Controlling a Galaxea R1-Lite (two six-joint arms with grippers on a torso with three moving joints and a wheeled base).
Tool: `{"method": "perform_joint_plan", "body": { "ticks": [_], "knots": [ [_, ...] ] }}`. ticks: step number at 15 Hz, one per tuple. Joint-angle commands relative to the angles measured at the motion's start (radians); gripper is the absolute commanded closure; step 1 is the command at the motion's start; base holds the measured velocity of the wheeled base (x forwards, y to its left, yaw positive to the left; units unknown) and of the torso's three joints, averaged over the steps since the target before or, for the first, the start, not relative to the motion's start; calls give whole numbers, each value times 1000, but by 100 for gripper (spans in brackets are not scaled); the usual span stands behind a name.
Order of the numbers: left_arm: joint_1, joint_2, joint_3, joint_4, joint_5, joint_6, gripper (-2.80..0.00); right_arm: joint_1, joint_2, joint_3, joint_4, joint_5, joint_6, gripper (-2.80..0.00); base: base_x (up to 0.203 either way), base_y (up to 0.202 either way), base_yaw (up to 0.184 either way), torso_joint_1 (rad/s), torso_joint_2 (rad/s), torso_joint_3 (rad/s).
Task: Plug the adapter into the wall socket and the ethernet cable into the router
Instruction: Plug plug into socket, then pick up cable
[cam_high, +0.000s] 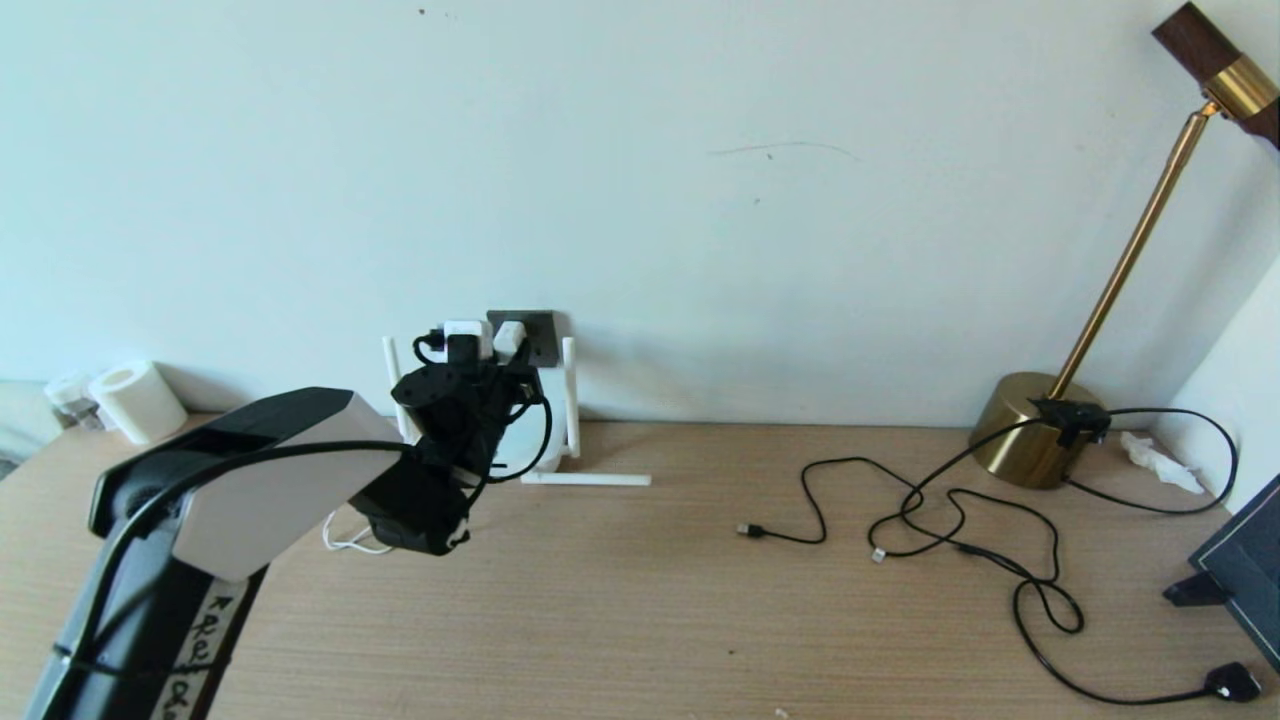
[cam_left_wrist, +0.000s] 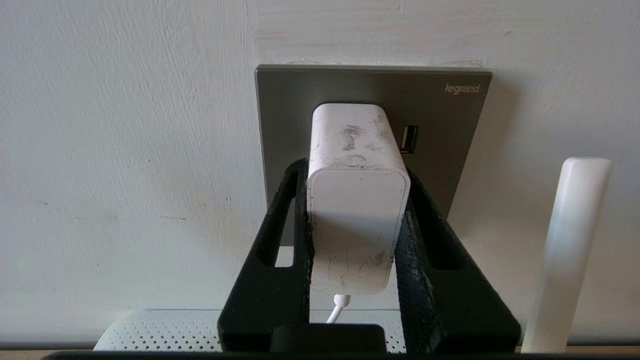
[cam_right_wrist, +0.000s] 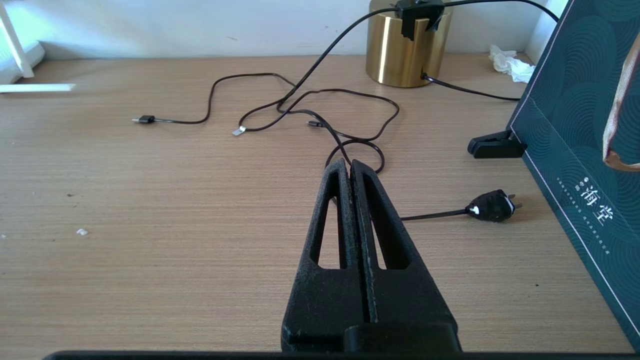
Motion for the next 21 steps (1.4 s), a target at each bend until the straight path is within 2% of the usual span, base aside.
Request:
{"method": "perform_joint_plan", "body": {
  "ticks": [1, 7, 11, 18, 21],
  "knots": [
    [0, -11, 4, -12, 0, 0, -280, 0, 0, 0, 0, 0, 0, 0, 0, 0, 0, 0, 0, 0],
    [0, -30, 11, -19, 0, -3, -280, 0, 0, 0, 0, 0, 0, 0, 0, 0, 0, 0, 0, 0],
    [-8, -54, 65, -32, 0, -3, -280, 0, 0, 0, 0, 0, 0, 0, 0, 0, 0, 0, 0, 0],
    [-14, -235, 315, -58, -22, -10, -280, 0, 0, 0, 0, 0, 0, 0, 0, 0, 0, 0, 0, 0],
    [-15, -377, 435, -58, -23, -10, -280, 0, 0, 0, 0, 0, 0, 0, 0, 0, 0, 0, 0, 0]
  ]
}}
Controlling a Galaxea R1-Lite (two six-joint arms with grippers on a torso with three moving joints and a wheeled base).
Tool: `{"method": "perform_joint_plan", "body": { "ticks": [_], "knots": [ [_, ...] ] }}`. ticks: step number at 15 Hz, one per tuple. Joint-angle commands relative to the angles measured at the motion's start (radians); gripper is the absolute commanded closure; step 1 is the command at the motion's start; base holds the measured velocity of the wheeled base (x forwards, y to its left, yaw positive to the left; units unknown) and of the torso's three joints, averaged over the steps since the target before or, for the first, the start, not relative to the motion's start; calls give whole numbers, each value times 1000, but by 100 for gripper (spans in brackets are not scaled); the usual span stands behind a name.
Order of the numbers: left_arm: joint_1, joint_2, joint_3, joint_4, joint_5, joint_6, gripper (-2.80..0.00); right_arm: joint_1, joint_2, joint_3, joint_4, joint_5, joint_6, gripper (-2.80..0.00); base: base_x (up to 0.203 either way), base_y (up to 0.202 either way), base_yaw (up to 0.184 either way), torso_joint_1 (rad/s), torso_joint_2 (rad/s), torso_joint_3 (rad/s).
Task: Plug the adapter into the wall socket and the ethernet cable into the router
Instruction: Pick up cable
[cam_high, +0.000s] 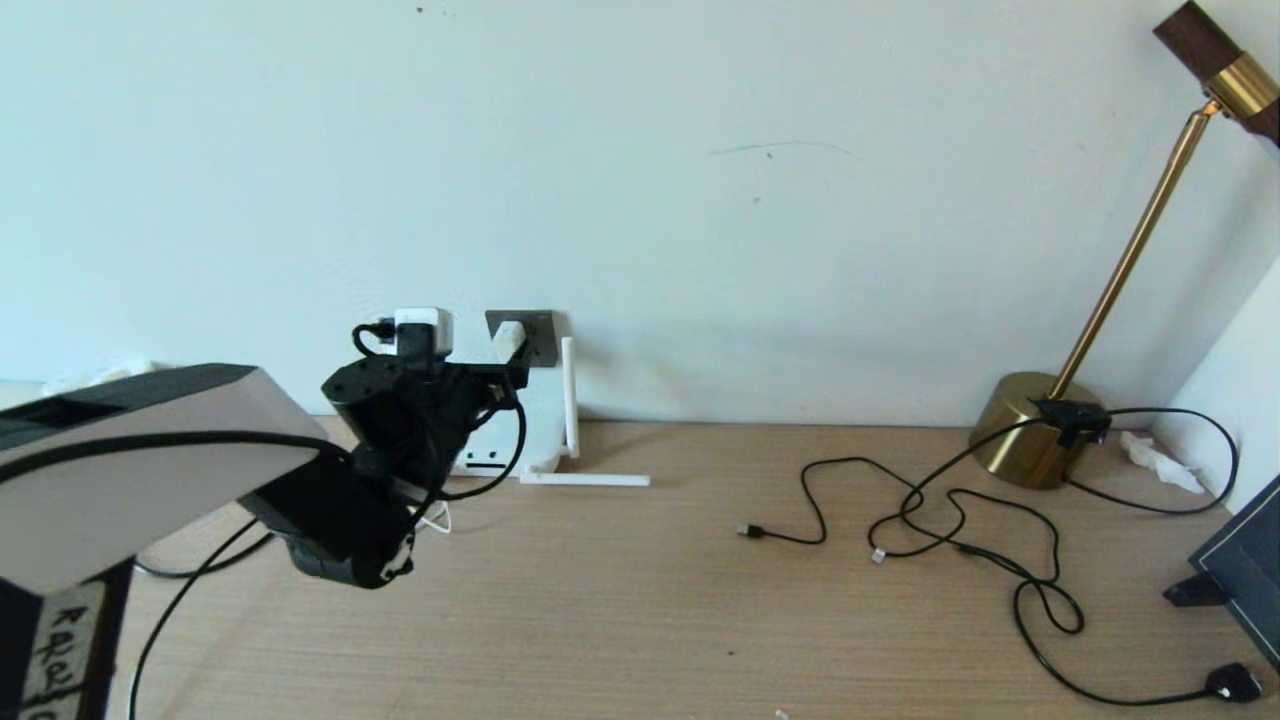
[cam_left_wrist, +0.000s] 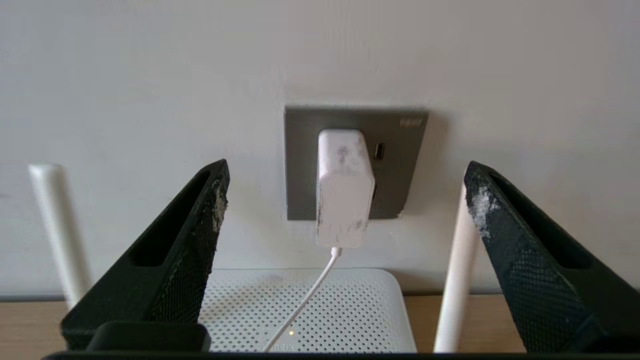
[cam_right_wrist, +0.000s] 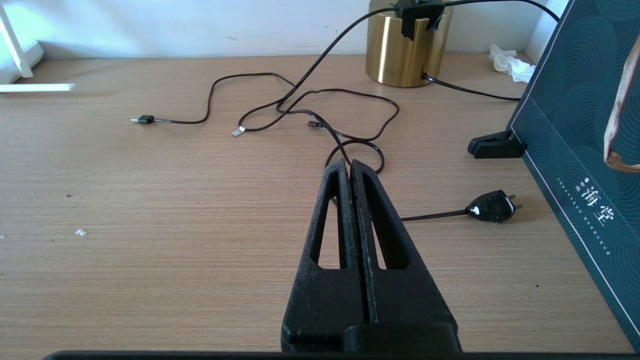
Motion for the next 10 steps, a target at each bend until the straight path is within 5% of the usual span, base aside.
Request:
{"method": "perform_joint_plan", "body": {
  "ticks": [1, 2, 5, 7, 9, 10],
  "knots": [
    [0, -172, 104, -9, 0, 1, -280, 0, 0, 0, -1, 0, 0, 0, 0, 0, 0, 0, 0, 0],
    [-1, -240, 159, -9, -7, 3, 0, 0, 0, 0, -1, 0, 0, 0, 0, 0, 0, 0, 0, 0],
    [0, -473, 337, 5, -61, 22, 0, 0, 0, 0, -1, 0, 0, 0, 0, 0, 0, 0, 0, 0],
    [18, -668, 415, 124, -167, 52, 0, 0, 0, 0, -1, 0, 0, 0, 0, 0, 0, 0, 0, 0],
    [77, -890, 417, 454, -337, 70, 0, 0, 0, 0, -1, 0, 0, 0, 0, 0, 0, 0, 0, 0],
    [120, -976, 391, 741, -436, 84, 0, 0, 0, 0, -1, 0, 0, 0, 0, 0, 0, 0, 0, 0]
  ]
}}
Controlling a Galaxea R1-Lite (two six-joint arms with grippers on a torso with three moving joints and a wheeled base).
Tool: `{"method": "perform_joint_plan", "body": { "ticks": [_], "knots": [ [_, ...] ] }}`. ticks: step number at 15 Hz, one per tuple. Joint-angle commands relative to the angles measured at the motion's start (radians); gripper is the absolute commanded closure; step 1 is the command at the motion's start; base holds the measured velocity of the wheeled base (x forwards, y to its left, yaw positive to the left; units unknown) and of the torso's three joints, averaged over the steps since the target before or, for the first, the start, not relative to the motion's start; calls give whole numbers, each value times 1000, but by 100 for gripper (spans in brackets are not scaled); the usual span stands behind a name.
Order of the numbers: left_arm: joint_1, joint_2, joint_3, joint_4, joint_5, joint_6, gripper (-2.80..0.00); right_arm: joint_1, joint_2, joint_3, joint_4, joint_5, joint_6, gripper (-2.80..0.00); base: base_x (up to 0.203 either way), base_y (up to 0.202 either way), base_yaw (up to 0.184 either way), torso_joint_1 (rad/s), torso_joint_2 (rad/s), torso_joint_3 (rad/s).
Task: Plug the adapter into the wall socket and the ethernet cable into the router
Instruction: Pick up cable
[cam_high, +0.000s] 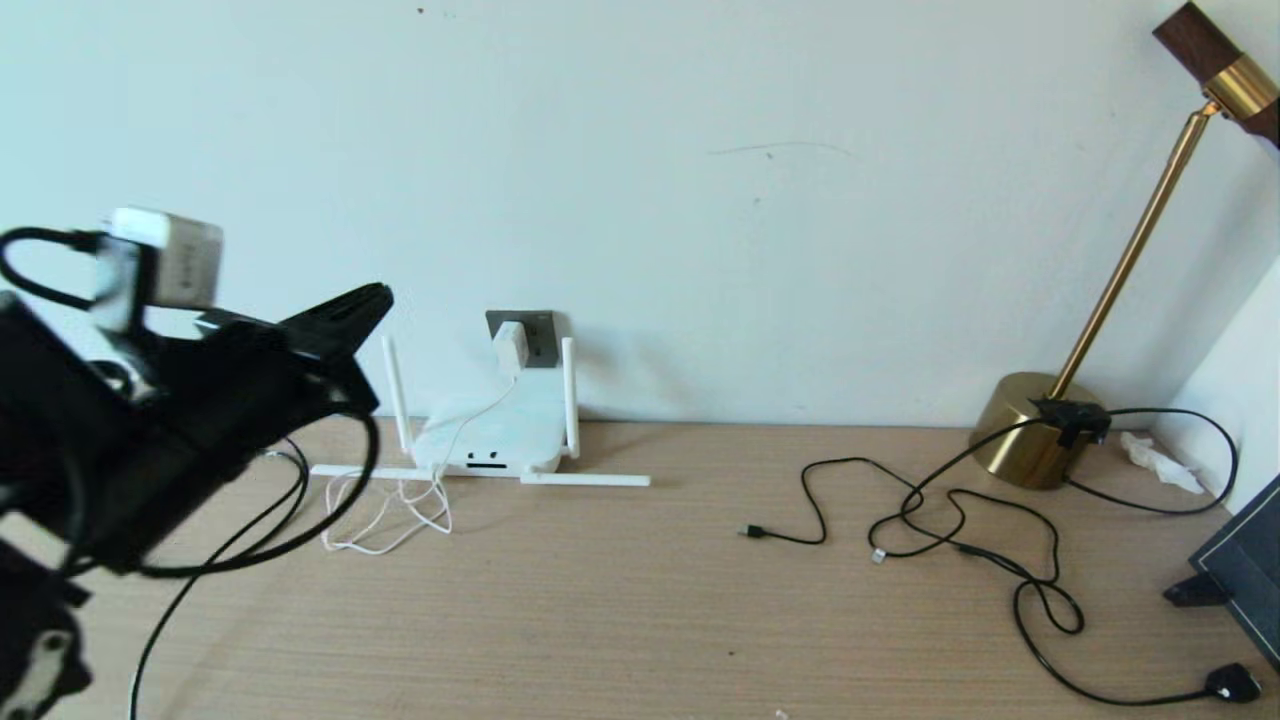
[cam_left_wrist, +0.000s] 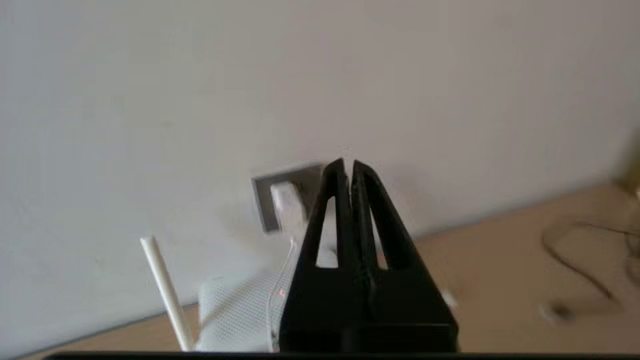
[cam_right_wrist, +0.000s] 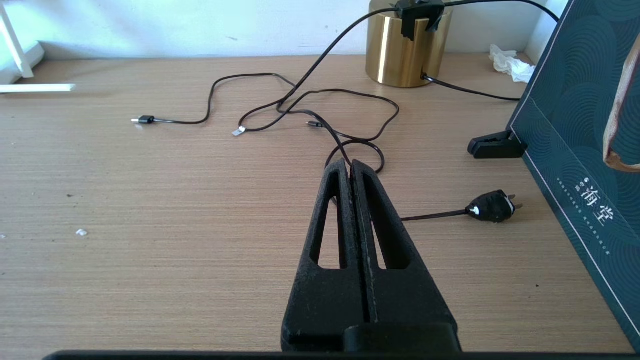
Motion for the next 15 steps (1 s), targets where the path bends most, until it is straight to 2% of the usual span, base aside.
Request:
{"method": "perform_joint_plan", "body": {
  "ticks": [1, 3, 4, 5, 6, 8, 9, 10, 11, 13, 14, 15],
  "knots": [
    [87, -310, -48, 709, -211, 36, 0, 0, 0, 0, 0, 0, 0, 0, 0, 0, 0, 0, 0, 0],
    [139, -423, -106, 1240, -327, 145, 0, 0, 0, 0, 0, 0, 0, 0, 0, 0, 0, 0, 0, 0],
    [159, -454, -121, 1450, -357, 233, 0, 0, 0, 0, 0, 0, 0, 0, 0, 0, 0, 0, 0, 0],
    [173, -469, -112, 1578, -355, 349, 0, 0, 0, 0, 0, 0, 0, 0, 0, 0, 0, 0, 0, 0],
    [179, -474, -67, 1635, -333, 466, 0, 0, 0, 0, 0, 0, 0, 0, 0, 0, 0, 0, 0, 0],
    [183, -471, 32, 1603, -268, 727, 0, 0, 0, 0, 0, 0, 0, 0, 0, 0, 0, 0, 0, 0],
    [185, -457, 59, 1568, -201, 876, 0, 0, 0, 0, 0, 0, 0, 0, 0, 0, 0, 0, 0, 0],
    [187, -428, 72, 1524, -124, 978, 0, 0, 0, 0, 0, 0, 0, 0, 0, 0, 0, 0, 0, 0],
    [189, -396, 76, 1484, -97, 1005, 0, 0, 0, 0, 0, 0, 0, 0, 0, 0, 0, 0, 0, 0],
    [185, -331, 68, 1433, -89, 1015, 0, 0, 0, 0, 0, 0, 0, 0, 0, 0, 0, 0, 0, 0],
    [184, -306, 66, 1423, -89, 1018, -280, 0, 0, 0, 0, 0, 0, 0, 0, 0, 0, 0, 0, 0],
    [183, -280, 69, 1420, -87, 1028, -280, 0, 0, 0, 0, 0, 0, 0, 0, 0, 0, 0, 0, 0]
  ]
}}
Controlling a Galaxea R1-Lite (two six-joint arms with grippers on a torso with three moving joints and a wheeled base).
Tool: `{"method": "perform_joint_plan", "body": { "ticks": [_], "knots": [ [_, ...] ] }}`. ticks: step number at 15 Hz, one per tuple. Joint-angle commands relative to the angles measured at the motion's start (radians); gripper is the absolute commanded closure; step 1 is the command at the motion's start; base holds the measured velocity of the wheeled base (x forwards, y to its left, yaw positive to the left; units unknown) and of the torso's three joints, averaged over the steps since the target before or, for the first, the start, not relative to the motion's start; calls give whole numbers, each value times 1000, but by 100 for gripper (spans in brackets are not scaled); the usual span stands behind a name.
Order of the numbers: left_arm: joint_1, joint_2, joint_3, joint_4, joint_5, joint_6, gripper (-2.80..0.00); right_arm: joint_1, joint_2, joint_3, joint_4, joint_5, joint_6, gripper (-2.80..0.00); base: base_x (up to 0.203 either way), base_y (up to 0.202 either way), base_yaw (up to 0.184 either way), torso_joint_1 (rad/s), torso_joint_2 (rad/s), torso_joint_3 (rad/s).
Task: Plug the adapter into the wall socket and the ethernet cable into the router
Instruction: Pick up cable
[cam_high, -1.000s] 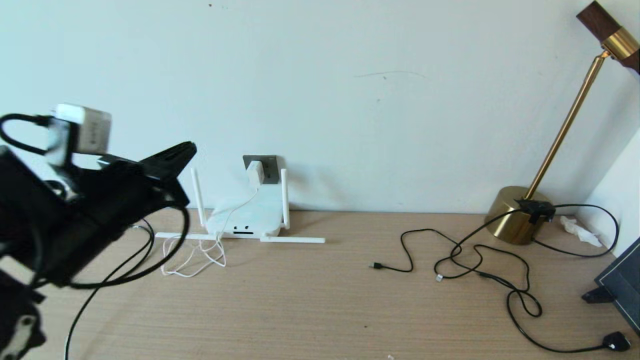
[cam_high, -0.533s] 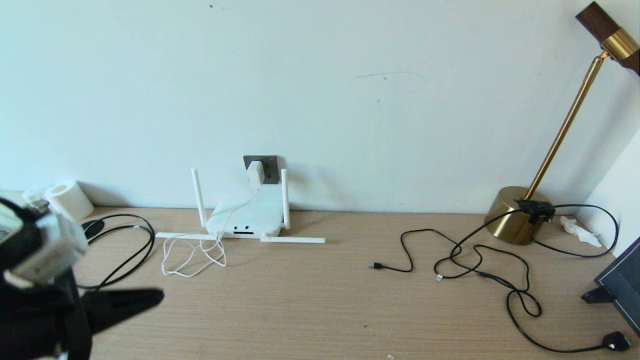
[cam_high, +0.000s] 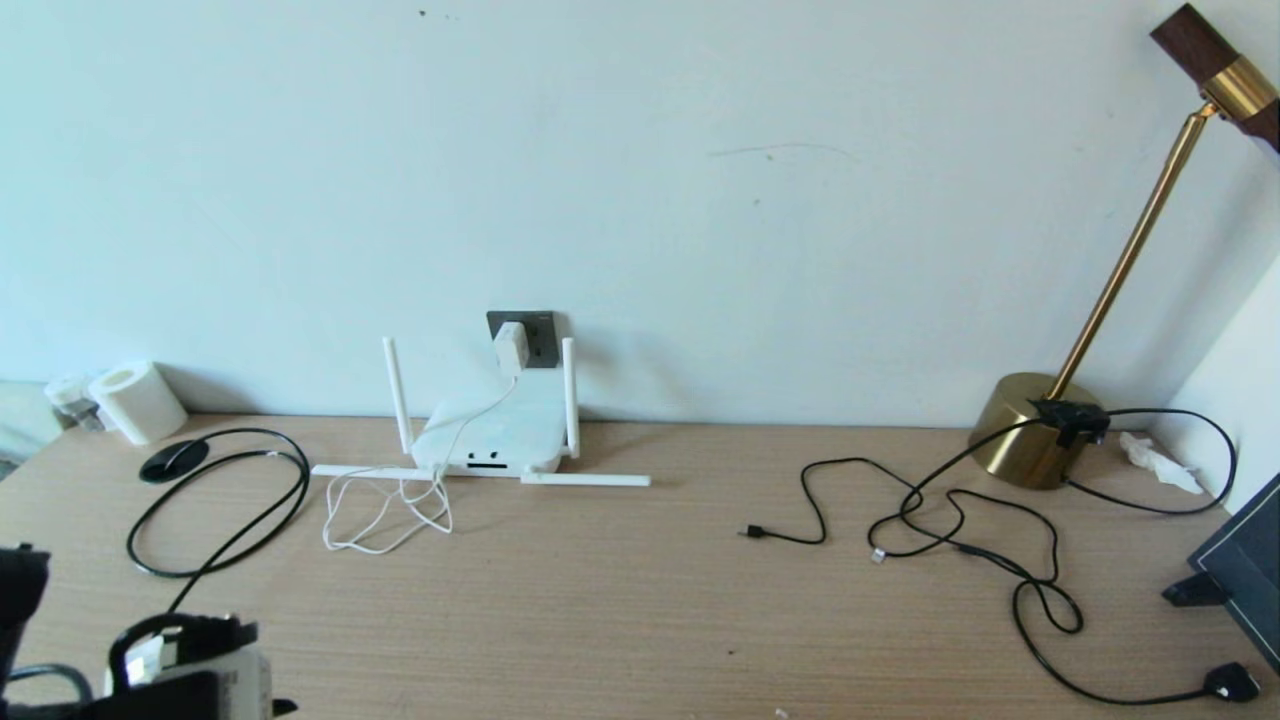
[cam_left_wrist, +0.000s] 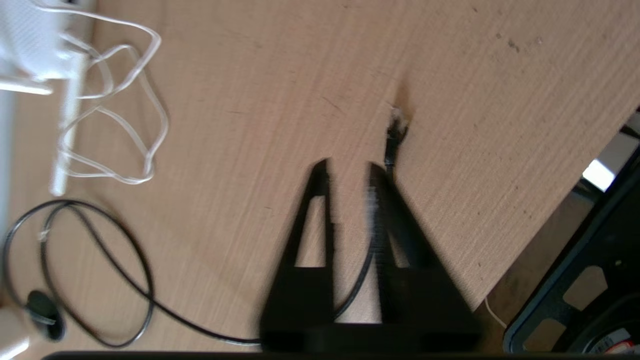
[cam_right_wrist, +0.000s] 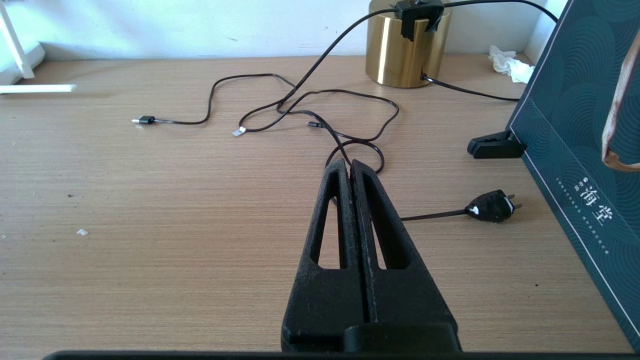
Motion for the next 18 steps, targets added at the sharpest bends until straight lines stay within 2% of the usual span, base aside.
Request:
{"method": "perform_joint_plan", "body": {
  "ticks": [1, 6, 11, 18],
  "knots": [
    [-2, 104, 2, -2, 1, 26, -280, 0, 0, 0, 0, 0, 0, 0, 0, 0, 0, 0, 0, 0],
    [-2, 278, -46, -19, -2, 157, -280, 0, 0, 0, 0, 0, 0, 0, 0, 0, 0, 0, 0, 0],
    [-2, 379, -1, -28, 3, 193, -280, 0, 0, 0, 0, 0, 0, 0, 0, 0, 0, 0, 0, 0],
    [-2, 499, 27, -32, 1, 198, -280, 0, 0, 0, 0, 0, 0, 0, 0, 0, 0, 0, 0, 0]
  ]
}}
